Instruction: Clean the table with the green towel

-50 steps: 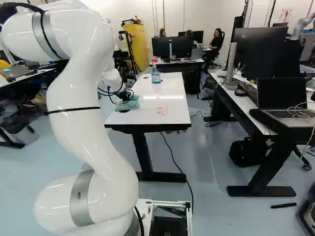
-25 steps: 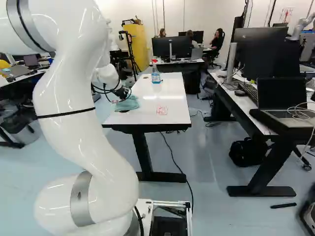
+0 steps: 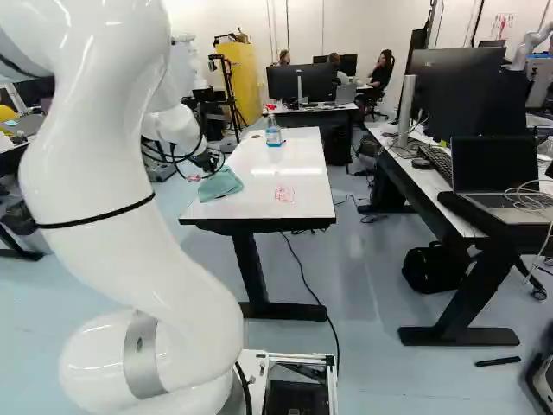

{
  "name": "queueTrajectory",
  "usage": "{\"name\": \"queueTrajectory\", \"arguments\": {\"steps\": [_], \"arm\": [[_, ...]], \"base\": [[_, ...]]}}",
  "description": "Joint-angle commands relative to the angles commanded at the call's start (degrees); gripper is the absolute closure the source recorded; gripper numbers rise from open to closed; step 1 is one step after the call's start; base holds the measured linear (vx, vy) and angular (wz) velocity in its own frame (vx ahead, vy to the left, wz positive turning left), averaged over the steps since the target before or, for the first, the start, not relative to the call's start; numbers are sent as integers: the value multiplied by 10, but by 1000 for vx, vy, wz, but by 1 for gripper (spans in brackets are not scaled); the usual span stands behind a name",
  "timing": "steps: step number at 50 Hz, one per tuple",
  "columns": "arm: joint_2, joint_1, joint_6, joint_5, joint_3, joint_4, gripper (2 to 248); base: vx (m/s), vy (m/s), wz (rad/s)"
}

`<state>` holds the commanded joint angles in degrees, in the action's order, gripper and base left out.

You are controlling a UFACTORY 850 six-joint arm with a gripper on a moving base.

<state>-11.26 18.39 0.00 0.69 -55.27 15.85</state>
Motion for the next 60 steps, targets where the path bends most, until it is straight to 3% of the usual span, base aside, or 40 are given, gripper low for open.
{"name": "queueTrajectory", "arguments": {"steps": [39, 60], "arm": [[107, 18, 0, 0, 115, 0, 230], [110, 9, 0, 0, 104, 0, 230]], "base": [[0, 0, 0], [0, 0, 0]]}}
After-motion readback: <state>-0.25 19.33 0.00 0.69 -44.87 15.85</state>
